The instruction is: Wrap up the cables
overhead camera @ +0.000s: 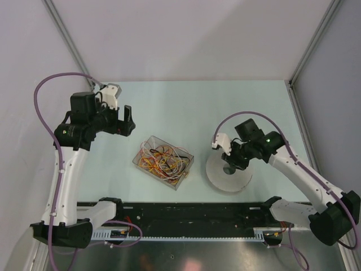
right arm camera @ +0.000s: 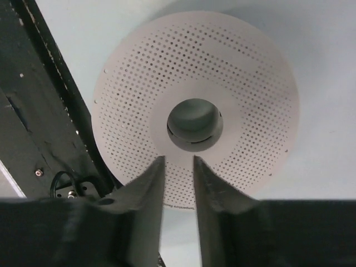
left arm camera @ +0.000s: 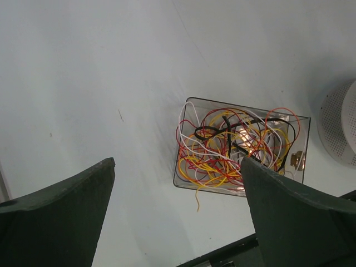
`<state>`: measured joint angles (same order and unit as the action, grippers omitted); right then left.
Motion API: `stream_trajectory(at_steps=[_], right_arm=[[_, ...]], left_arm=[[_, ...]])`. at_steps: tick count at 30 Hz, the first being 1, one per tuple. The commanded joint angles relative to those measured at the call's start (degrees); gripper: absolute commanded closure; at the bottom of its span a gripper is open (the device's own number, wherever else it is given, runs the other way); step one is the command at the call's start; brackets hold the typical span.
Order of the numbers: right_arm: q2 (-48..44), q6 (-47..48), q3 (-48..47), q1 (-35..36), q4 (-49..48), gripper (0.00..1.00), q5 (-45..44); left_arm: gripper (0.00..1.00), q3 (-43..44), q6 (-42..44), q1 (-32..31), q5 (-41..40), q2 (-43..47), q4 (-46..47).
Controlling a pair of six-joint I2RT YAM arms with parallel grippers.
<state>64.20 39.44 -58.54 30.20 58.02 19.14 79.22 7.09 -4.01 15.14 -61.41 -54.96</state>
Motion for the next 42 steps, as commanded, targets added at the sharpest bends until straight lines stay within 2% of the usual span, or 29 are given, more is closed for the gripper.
stream_trajectory(at_steps=[1,6,9,19,29,42], right_arm=[[2.10,0.48,1.33,4.92,-1.06,0.79,-5.35],[4.37,-1.38,5.52,9.13,-7.92,0.95,-13.24],[6.40,-1.78,8.08,10.09,-11.60,0.99,-16.48],[12.70,-2.60,11.68,12.39,-22.01,1.00,-17.66],[20.62,-8.00,10.27,20.46,-32.18,1.00,-13.37],[33.50,-16.38,-3.48,24.07,-44.98,1.00,-12.77]], left_arm=[[0.01,-0.34,1.18,-0.30,1.88,0.36,-0.44],[0.00,0.34,0.29,-0.30,1.89,0.16,-0.55],[0.01,1.32,-0.19,-0.30,2.26,0.07,-0.59],[0.01,2.06,-2.40,-0.38,5.37,-0.56,-0.65],[0.01,0.39,-3.44,-0.30,7.68,-0.64,-0.54],[0.00,0.37,-5.13,-0.35,8.51,-1.28,0.21]])
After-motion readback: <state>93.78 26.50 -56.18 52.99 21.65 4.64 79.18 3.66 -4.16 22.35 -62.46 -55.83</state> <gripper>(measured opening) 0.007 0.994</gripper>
